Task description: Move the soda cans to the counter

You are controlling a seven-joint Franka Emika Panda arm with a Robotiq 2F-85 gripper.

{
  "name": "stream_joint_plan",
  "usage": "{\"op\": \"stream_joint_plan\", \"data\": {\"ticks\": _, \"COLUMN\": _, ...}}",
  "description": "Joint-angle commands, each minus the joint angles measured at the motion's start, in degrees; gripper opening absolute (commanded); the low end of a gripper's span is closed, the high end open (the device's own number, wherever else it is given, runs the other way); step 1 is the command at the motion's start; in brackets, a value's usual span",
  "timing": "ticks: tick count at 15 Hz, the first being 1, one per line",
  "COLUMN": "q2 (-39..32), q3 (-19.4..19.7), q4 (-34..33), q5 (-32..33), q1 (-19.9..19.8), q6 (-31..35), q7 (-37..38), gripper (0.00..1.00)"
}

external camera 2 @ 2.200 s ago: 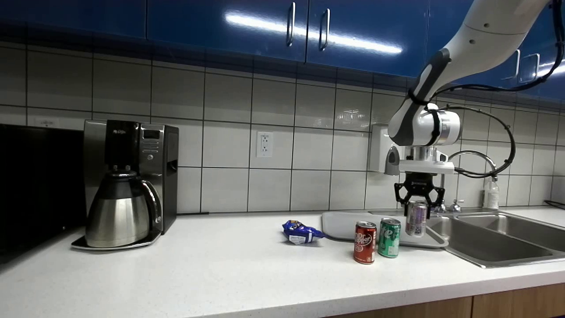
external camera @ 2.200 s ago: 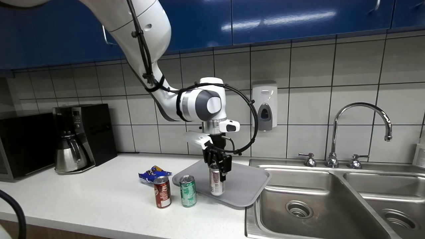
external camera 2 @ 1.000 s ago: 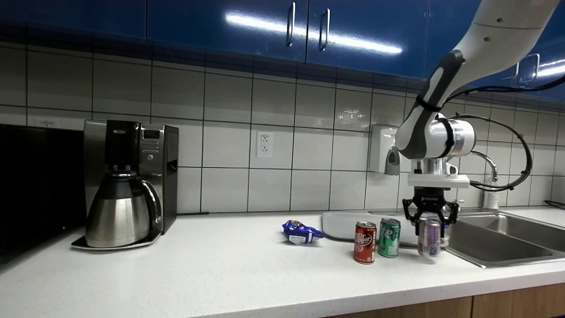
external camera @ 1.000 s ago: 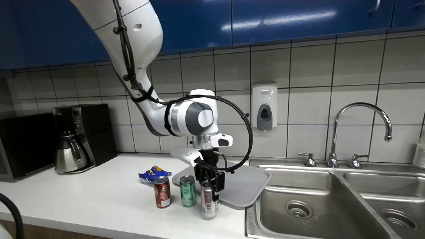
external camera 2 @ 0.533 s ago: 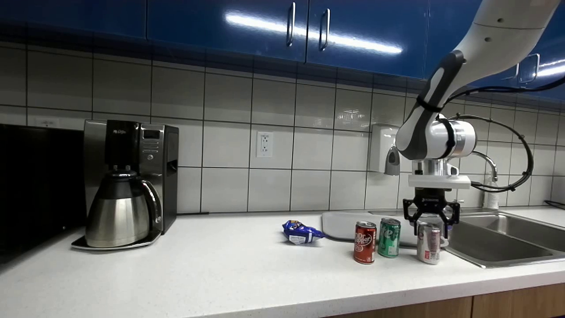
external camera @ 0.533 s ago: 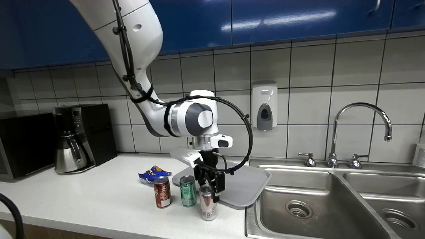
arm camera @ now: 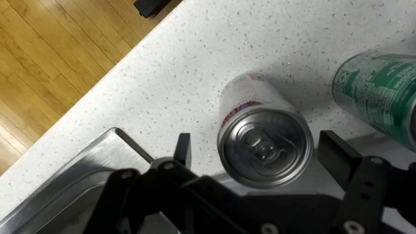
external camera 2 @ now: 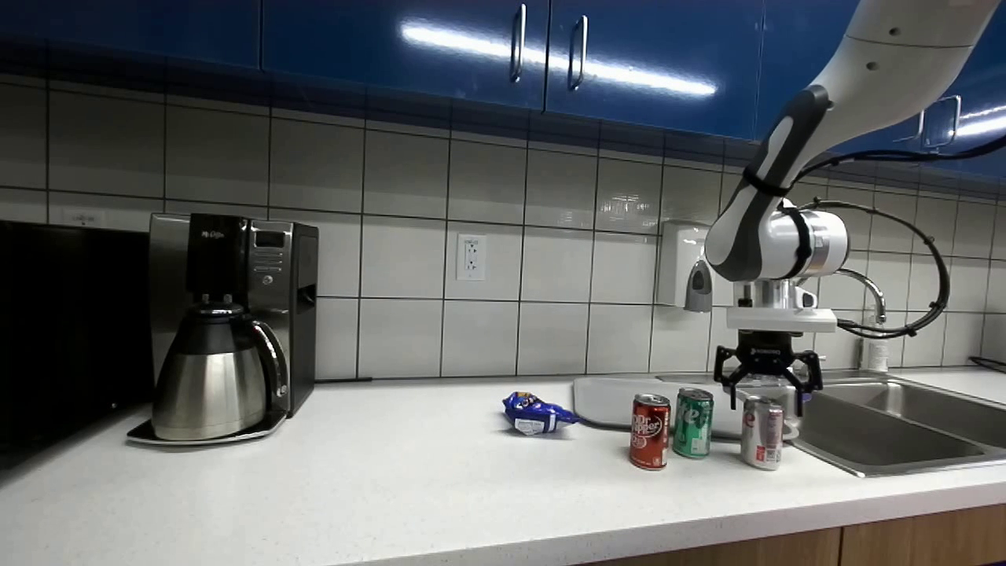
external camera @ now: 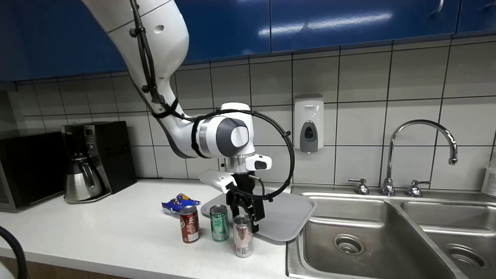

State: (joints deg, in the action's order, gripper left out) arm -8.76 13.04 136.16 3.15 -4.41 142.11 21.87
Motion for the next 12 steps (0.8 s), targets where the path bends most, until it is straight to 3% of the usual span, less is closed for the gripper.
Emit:
{"op": "stream_joint_plan", "data": {"ticks": 1, "q2": 3.05, "q3": -0.20, "q4": 1.10, "q5": 3.48, "q1": -0.06, "q6": 0.86, "q7": 3.53, "gripper": 1.00}}
{"op": "stream_joint_plan", "data": {"ticks": 12, "q2": 10.09, "q3": -2.69, "q4": 1.40, "q5": 8.99, "q1": -0.24, "q6": 0.27, "q7": 5.65, "gripper": 1.00}}
